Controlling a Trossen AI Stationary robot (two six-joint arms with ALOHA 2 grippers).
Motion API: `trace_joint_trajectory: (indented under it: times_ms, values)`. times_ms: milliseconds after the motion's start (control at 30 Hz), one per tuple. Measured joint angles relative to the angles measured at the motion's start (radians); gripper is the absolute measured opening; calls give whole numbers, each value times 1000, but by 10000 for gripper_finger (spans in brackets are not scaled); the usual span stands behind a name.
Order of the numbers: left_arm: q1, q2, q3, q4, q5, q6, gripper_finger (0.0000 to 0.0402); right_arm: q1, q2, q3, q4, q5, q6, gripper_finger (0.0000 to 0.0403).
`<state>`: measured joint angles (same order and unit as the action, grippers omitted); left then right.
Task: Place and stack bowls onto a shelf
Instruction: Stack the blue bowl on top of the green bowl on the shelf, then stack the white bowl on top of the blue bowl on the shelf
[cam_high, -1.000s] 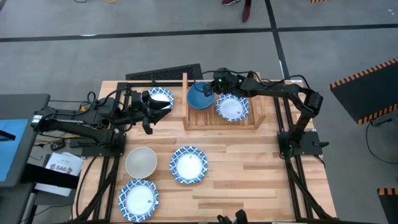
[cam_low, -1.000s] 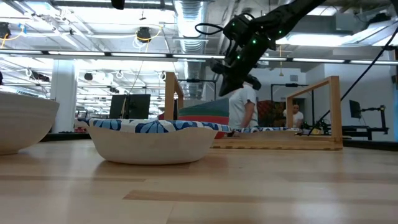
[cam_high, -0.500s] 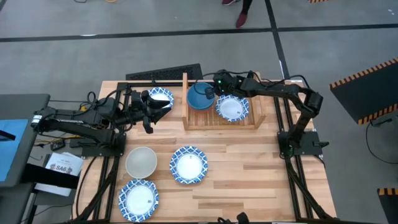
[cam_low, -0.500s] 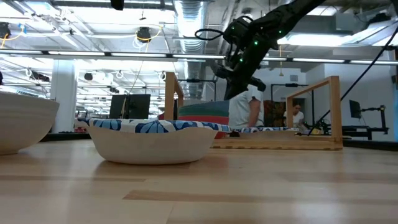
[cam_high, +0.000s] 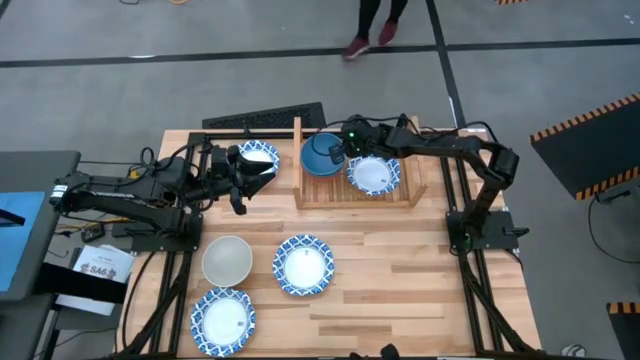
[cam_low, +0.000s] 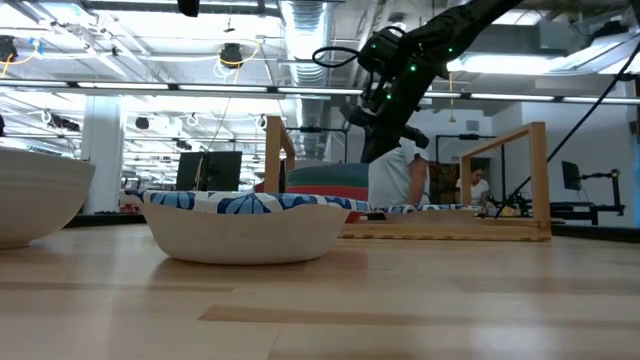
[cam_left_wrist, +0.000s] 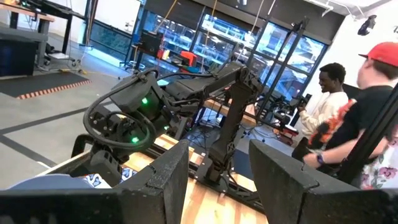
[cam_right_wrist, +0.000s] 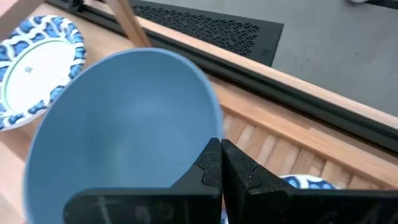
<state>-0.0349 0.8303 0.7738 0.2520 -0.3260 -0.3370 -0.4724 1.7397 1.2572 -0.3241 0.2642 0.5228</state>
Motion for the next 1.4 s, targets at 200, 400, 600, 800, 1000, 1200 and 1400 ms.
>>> trace_joint_trajectory:
  times_ms: [200, 400, 600, 800, 1000, 1200, 1400]
  values:
    - [0, 0, 0, 0, 0, 0, 153, -1, 0, 0, -56, -16, 0, 18]
    - [0, 0, 0, -1, 1, 0, 153, 8, -1, 0, -55, -8, 0, 18]
    - [0, 0, 0, -3, 6, 0, 153, 13, -1, 0, -65, -22, 1, 18]
    - [0, 0, 0, -11, 7, 0, 153, 34, -5, 0, -68, -25, -7, 18]
    - [0, 0, 0, -24, 6, 0, 153, 46, -25, 0, -80, -1, -26, 18]
    - [0, 0, 0, -50, 6, 2, 153, 65, -27, 0, -122, 2, -60, 18]
    - [0, -4, 0, -128, 31, 23, 153, 102, -129, -7, -274, 0, -136, 19]
